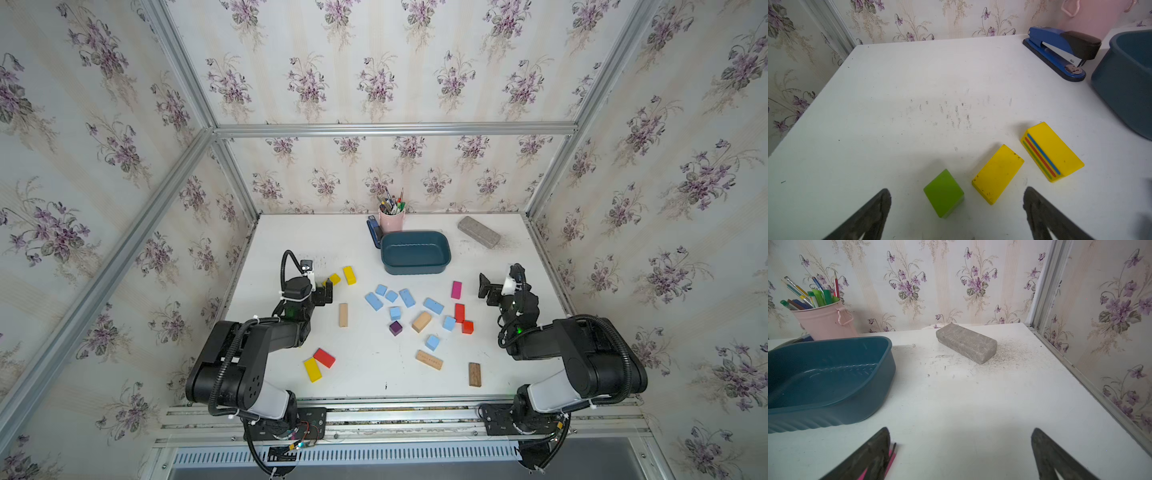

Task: Pick out the blue building blocks
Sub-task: Pick up the building block from the center of the board.

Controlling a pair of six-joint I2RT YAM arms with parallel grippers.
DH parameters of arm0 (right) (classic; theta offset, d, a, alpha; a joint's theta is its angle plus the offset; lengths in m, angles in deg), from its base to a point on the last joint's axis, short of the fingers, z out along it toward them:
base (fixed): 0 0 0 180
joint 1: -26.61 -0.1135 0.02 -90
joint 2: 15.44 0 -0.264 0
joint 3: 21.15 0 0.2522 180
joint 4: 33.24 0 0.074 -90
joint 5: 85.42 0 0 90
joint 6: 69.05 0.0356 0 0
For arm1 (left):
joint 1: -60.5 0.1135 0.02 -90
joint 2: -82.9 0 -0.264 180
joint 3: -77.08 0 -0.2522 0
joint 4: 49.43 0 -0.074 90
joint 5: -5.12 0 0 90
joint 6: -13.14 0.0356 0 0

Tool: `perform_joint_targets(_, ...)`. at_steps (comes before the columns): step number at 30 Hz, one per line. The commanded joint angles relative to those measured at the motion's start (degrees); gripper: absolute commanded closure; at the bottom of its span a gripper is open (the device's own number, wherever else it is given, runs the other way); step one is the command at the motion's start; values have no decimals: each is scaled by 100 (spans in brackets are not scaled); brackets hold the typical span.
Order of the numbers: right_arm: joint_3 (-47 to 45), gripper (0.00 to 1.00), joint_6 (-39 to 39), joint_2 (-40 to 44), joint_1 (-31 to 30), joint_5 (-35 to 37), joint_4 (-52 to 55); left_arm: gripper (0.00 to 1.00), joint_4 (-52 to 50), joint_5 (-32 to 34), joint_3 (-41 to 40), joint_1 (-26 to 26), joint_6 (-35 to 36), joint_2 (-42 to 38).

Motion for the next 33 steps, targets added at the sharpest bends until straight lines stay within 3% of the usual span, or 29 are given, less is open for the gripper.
perform_joint_targets(1, 23, 0, -69, -10, -1, -27, -268, 1, 221, 32, 34, -7, 69, -6)
perform_joint_targets(30, 32, 0, 38, 51, 43, 127, -235, 1, 253, -1, 16, -11, 82, -42)
perform_joint_targets(33, 211, 0, 135, 544, 47, 380, 556, 1, 60, 33, -2, -29, 90, -330)
